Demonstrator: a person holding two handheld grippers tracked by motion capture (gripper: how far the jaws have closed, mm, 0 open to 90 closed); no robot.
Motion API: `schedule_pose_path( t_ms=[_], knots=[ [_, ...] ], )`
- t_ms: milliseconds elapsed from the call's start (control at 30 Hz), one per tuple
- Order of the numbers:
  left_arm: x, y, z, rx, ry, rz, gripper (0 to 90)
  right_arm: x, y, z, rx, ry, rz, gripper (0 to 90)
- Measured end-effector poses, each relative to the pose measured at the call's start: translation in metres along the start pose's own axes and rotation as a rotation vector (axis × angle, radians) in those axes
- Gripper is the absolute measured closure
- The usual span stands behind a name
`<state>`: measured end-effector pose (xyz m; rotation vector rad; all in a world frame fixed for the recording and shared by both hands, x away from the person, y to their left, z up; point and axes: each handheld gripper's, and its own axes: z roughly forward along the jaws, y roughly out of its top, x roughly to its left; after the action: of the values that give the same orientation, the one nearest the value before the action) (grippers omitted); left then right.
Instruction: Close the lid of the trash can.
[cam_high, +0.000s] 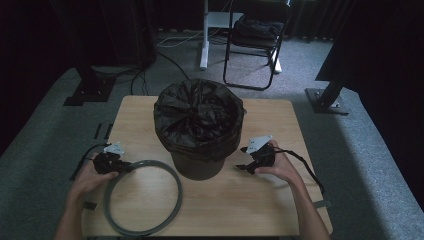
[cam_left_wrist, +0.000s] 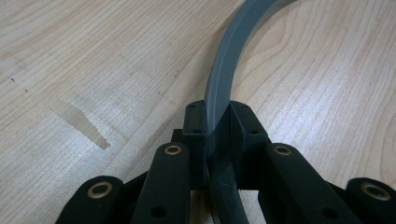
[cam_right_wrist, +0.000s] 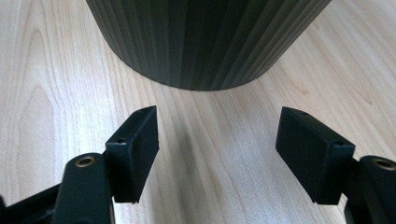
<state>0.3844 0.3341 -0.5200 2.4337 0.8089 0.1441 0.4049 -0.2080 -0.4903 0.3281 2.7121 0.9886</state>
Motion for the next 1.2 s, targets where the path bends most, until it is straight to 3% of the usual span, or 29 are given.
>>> schedule_pose_path(
  t_ms=[233,300,600,967,1200],
  knots=[
    [0.000,-0.001,0.001,-0.010,-0.001,-0.002,78.4,-0.012,-0.014,0.000,0.005,-0.016,0.037,32.4],
    [0.000,0.000,0.001,-0.013,-0.003,0.000,78.5,-0.010,-0.020,0.004,0.028,-0.011,0.038,32.5],
    [-0.004,0.008,0.004,0.003,-0.043,0.020,78.5,0.002,-0.028,0.018,0.002,0.036,0.062,30.1],
    [-0.009,0.019,-0.018,-0.034,-0.071,0.070,78.5,0.002,-0.030,0.031,-0.040,0.068,0.117,29.8],
    [-0.013,0.029,-0.032,-0.053,-0.113,0.095,78.5,0.000,-0.028,0.037,-0.073,0.061,0.146,29.7]
  ],
)
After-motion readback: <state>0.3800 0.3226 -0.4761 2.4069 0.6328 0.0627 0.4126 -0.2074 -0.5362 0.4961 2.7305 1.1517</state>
